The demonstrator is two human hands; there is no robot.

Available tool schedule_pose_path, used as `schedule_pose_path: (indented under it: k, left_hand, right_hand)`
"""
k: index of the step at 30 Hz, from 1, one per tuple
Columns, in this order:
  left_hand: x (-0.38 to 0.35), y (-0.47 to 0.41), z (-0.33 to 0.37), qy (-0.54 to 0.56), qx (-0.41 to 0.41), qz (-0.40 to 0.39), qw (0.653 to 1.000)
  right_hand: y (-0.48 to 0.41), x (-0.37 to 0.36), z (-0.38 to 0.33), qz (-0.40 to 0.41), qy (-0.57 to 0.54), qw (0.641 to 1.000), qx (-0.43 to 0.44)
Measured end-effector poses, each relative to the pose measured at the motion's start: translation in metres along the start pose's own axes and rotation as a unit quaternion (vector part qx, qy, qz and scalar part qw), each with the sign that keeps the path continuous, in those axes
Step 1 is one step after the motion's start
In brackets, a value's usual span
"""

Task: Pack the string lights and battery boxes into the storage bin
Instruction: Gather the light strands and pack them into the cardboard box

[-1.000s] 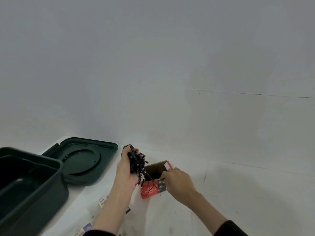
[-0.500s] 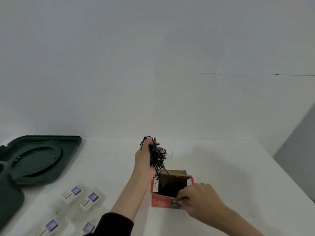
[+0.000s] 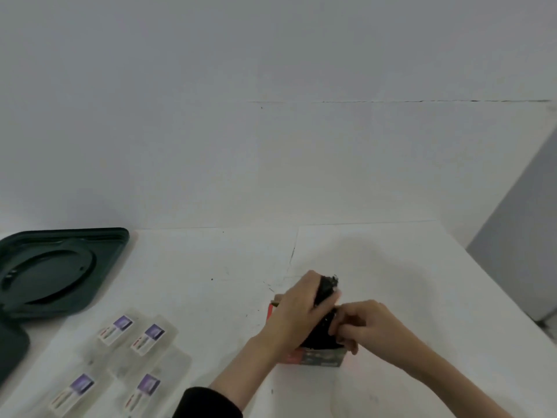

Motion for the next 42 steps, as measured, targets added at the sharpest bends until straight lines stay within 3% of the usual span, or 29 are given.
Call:
schedule_pose_path:
  k: [2,4,6,9,12,15,19,22,26,32,38,42]
  left_hand:
    - [-0.008,0.006,0.007,-0.138,-0.063,-0.066,0.986]
    - [-0.009,0.015,0.014,-0.206,-0.127,-0.091,0.966]
    - [-0.010,0.027,0.018,-0.218,-0.170,-0.127,0.953]
    - [-0.008,0.033,0.015,-0.214,-0.169,-0.170,0.947]
    - [-0.009,0.031,0.009,-0.266,-0.149,-0.197,0.932]
    - [-0.012,0.025,-0.008,-0.286,-0.052,-0.265,0.919]
    - [-0.024,0.015,-0.022,-0.277,0.050,-0.320,0.905]
    - [-0.028,0.014,-0.023,-0.243,0.086,-0.327,0.909]
    - [-0.022,0.013,-0.032,-0.177,0.100,-0.319,0.926]
    - [-0.012,0.017,-0.029,-0.108,0.135,-0.367,0.914]
    - [-0.007,0.020,-0.028,-0.232,0.018,-0.271,0.934]
    - [0.007,0.032,-0.016,-0.215,-0.072,-0.203,0.953]
  right_hand:
    - [0.002,0.002,0.005,0.011,-0.054,0.998,-0.016]
    - [0.003,0.004,0.009,0.025,-0.072,0.997,-0.023]
    - [0.004,0.004,0.011,0.032,-0.067,0.997,-0.027]
    - [0.004,0.004,0.012,0.041,-0.060,0.997,-0.028]
    - [0.005,0.005,0.011,0.053,-0.043,0.997,-0.024]
    - [0.008,0.008,0.005,0.083,-0.036,0.996,-0.003]
    - [0.011,0.001,-0.017,0.134,0.102,0.979,0.114]
    - [0.004,-0.020,-0.017,0.074,0.159,0.976,0.129]
    - [-0.004,-0.023,-0.019,0.080,0.235,0.964,0.096]
    - [-0.010,-0.021,-0.022,0.067,0.265,0.959,0.074]
    - [-0.016,-0.026,-0.024,0.054,0.325,0.943,0.050]
    - [-0.019,-0.033,-0.028,0.021,0.409,0.911,0.039]
Point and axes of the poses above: each hand's wrist, its own y-axis away from the middle knuckle, its own x-axis out of the back of the hand, z = x × y, the point moved 7 cm from there along -y, towards the middle knuckle, and after that the axes turned 6 degrees about y, right-handed, at the moved point
